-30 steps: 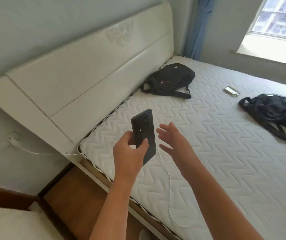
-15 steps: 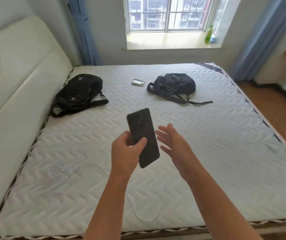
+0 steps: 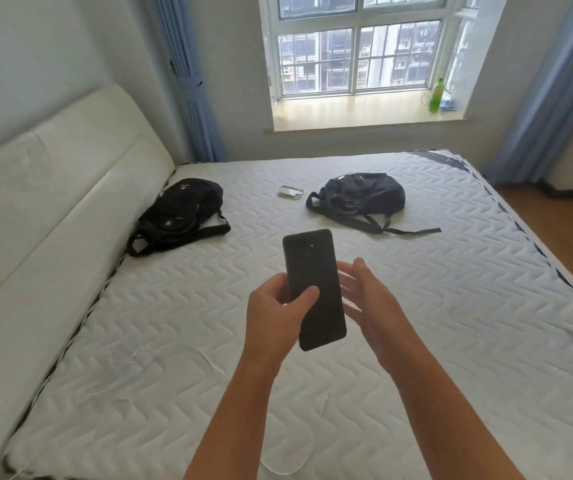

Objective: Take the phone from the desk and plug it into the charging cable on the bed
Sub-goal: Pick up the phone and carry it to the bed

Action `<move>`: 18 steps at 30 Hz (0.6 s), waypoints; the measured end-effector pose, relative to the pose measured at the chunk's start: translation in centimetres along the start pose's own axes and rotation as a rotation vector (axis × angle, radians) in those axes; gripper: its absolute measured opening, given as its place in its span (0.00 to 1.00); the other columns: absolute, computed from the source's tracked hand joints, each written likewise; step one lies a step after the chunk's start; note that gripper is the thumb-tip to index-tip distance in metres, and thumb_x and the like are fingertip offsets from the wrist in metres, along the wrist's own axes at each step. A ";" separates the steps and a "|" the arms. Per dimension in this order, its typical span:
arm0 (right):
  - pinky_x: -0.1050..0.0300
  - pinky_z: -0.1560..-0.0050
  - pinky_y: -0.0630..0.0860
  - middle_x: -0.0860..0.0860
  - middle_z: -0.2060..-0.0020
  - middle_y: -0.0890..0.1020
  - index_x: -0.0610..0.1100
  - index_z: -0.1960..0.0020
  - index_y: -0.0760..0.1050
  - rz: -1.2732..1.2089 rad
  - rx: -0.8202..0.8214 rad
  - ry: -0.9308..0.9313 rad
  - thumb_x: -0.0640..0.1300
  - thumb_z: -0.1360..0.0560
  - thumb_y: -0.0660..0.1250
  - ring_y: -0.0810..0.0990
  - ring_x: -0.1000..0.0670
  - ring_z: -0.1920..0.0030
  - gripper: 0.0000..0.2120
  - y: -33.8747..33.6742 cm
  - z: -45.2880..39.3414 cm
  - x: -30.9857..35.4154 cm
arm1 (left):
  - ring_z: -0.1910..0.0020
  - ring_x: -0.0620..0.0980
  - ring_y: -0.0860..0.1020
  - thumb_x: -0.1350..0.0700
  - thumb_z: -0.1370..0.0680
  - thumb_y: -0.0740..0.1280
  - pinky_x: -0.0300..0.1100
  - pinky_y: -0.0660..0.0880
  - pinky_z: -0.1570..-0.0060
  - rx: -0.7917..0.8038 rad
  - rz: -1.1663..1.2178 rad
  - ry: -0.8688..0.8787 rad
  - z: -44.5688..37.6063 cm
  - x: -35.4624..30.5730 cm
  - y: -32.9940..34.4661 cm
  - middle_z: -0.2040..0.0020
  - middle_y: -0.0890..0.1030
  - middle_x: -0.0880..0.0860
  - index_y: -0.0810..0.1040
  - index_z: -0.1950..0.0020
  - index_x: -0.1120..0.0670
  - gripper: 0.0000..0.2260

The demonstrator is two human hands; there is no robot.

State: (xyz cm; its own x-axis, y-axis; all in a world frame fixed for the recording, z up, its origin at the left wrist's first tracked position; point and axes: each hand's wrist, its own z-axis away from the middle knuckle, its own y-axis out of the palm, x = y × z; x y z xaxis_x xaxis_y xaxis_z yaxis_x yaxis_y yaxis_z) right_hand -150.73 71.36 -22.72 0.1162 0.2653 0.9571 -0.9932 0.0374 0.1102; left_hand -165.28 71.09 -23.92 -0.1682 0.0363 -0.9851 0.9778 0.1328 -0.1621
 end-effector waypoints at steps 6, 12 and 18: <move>0.56 0.42 0.70 0.57 0.39 0.77 0.52 0.32 0.71 -0.034 0.107 0.011 0.63 0.21 0.51 0.75 0.54 0.39 0.25 -1.0 -1.0 -0.1 | 0.57 0.40 0.84 0.53 0.28 0.74 0.29 0.77 0.63 -0.112 -0.027 -0.021 0.5 -1.1 0.8 0.58 0.86 0.41 0.83 0.50 0.47 0.07; 0.54 0.41 0.71 0.57 0.41 0.79 0.54 0.35 0.73 -0.036 0.181 -0.028 0.61 0.20 0.51 0.76 0.54 0.38 0.21 0.8 -1.3 0.8 | 0.57 0.42 0.84 0.54 0.27 0.74 0.34 0.79 0.62 -0.161 -0.018 -0.030 -0.1 -1.9 -0.7 0.58 0.86 0.43 0.84 0.53 0.45 0.05; 0.56 0.43 0.70 0.60 0.44 0.78 0.57 0.40 0.72 -0.020 0.157 -0.051 0.61 0.21 0.53 0.76 0.57 0.41 0.16 3.9 -2.2 1.1 | 0.54 0.47 0.84 0.54 0.27 0.74 0.45 0.82 0.54 -0.192 0.017 -0.066 -1.6 -1.0 -4.3 0.56 0.86 0.44 0.84 0.49 0.46 0.07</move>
State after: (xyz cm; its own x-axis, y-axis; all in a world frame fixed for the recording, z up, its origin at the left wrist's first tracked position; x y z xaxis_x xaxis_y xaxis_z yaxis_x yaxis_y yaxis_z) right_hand -154.51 73.88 -21.83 0.1399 0.2162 0.9663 -0.9799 -0.1096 0.1664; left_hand -169.50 72.10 -22.18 -0.1375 -0.0244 -0.9902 0.9376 0.3192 -0.1380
